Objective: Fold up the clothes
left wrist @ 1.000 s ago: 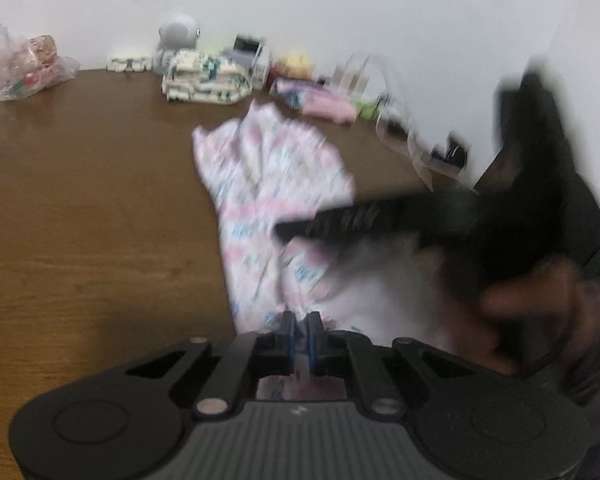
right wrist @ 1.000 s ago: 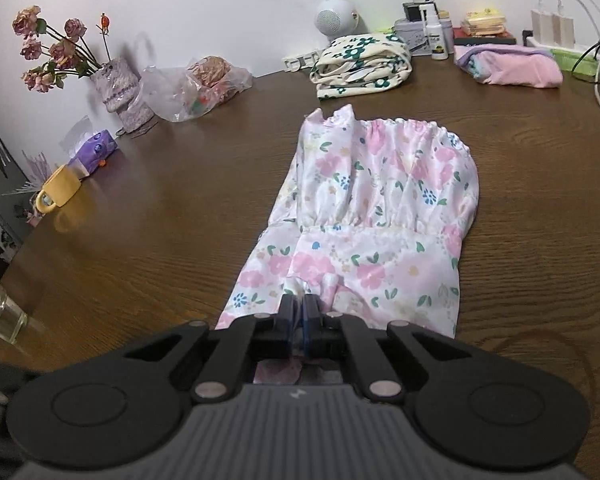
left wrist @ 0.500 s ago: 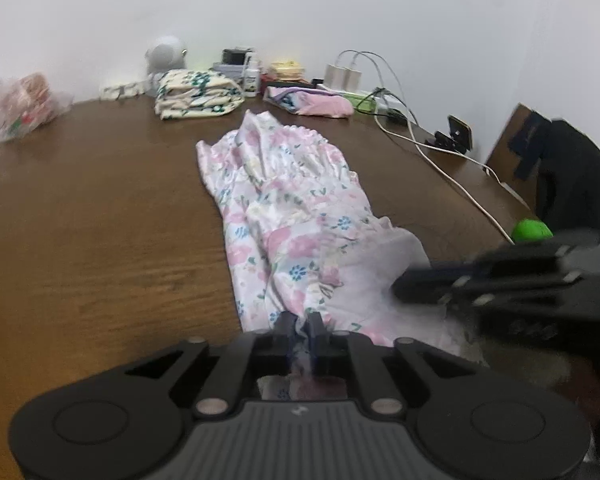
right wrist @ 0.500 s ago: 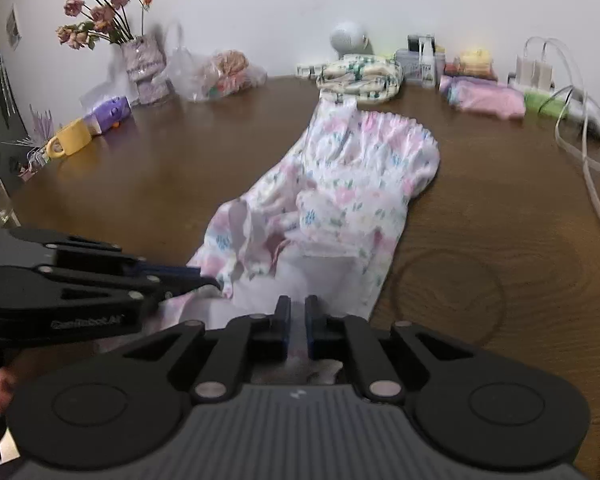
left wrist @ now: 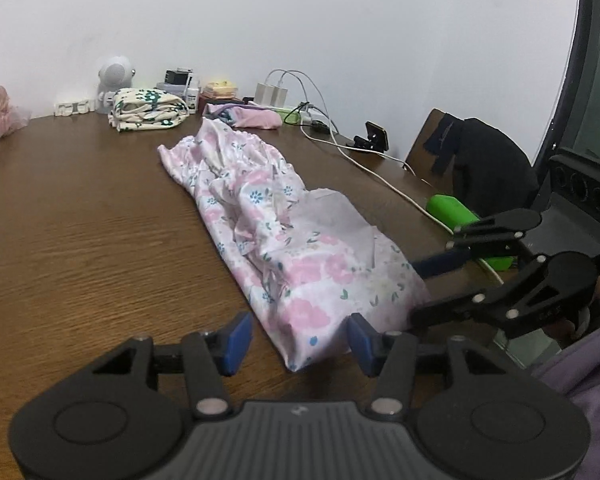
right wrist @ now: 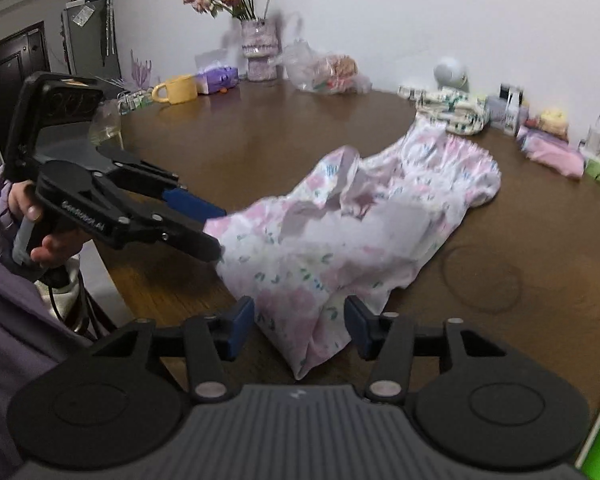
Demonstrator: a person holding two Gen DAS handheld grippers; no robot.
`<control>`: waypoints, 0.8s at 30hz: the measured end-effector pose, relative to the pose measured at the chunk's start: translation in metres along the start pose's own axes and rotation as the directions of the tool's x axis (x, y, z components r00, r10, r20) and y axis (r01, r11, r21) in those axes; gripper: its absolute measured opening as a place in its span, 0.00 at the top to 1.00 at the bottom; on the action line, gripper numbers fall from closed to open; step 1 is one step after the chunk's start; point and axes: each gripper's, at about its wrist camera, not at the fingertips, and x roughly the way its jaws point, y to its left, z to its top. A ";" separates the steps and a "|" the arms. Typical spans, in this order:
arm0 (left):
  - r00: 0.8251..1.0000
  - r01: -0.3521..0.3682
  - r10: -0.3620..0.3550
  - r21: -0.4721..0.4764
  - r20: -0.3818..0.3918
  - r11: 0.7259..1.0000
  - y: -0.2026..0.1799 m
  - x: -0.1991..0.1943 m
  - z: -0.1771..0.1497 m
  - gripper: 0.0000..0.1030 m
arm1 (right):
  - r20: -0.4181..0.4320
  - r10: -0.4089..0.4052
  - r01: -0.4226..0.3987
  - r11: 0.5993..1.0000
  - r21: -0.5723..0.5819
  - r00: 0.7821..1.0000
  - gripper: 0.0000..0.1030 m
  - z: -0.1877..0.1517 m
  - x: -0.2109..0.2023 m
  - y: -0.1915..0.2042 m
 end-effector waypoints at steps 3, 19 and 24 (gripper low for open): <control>0.999 0.019 -0.018 0.014 -0.032 1.000 -0.006 0.010 0.003 0.73 | 0.007 0.004 -0.004 1.000 0.002 1.000 0.72 -0.006 0.006 0.004; 0.966 -0.197 0.087 0.477 0.241 0.857 -0.069 -0.046 -0.041 0.22 | 0.109 0.228 -0.248 0.939 0.240 0.968 0.95 0.003 -0.022 -0.046; 0.970 -0.220 0.094 0.636 0.226 0.739 -0.087 -0.019 -0.047 0.22 | 0.145 0.297 -0.331 0.862 0.385 0.944 0.95 0.007 -0.017 -0.062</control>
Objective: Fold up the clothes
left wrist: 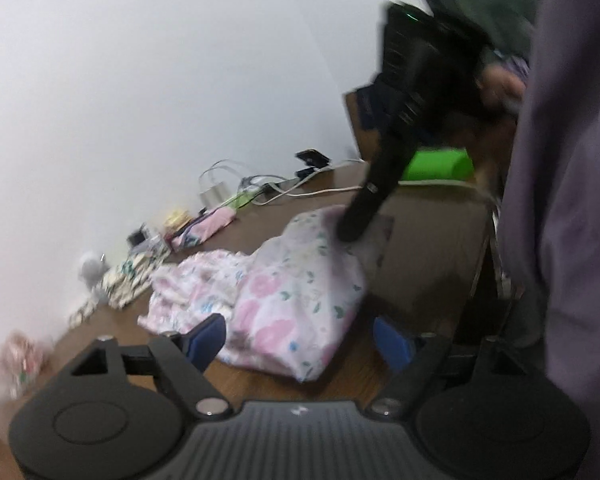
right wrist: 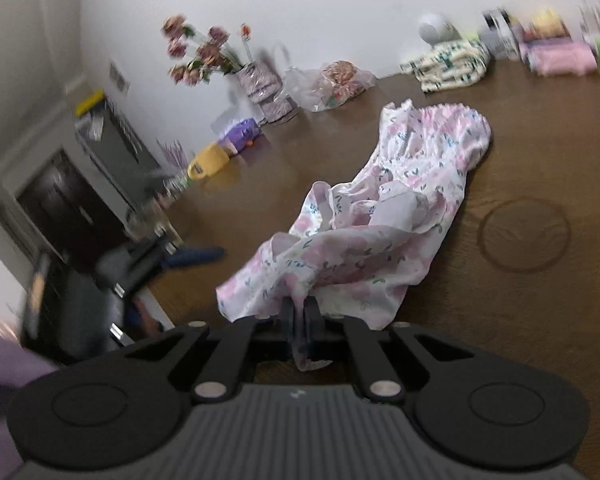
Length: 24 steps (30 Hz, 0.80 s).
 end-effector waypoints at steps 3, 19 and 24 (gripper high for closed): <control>1.000 -0.005 0.006 0.045 -0.025 0.999 0.002 0.017 0.005 0.22 | -0.012 0.017 -0.017 0.999 0.031 1.000 0.96 0.000 -0.003 -0.002; 0.840 0.491 -0.531 -0.264 -0.107 0.830 0.087 0.046 0.038 0.94 | 0.168 -0.207 0.267 0.743 -0.614 0.964 0.15 -0.035 -0.011 0.072; 0.773 0.546 -0.616 -0.333 -0.154 0.769 0.103 0.050 0.048 0.94 | 0.143 -0.138 0.195 0.540 -0.819 0.980 0.15 -0.052 0.014 0.082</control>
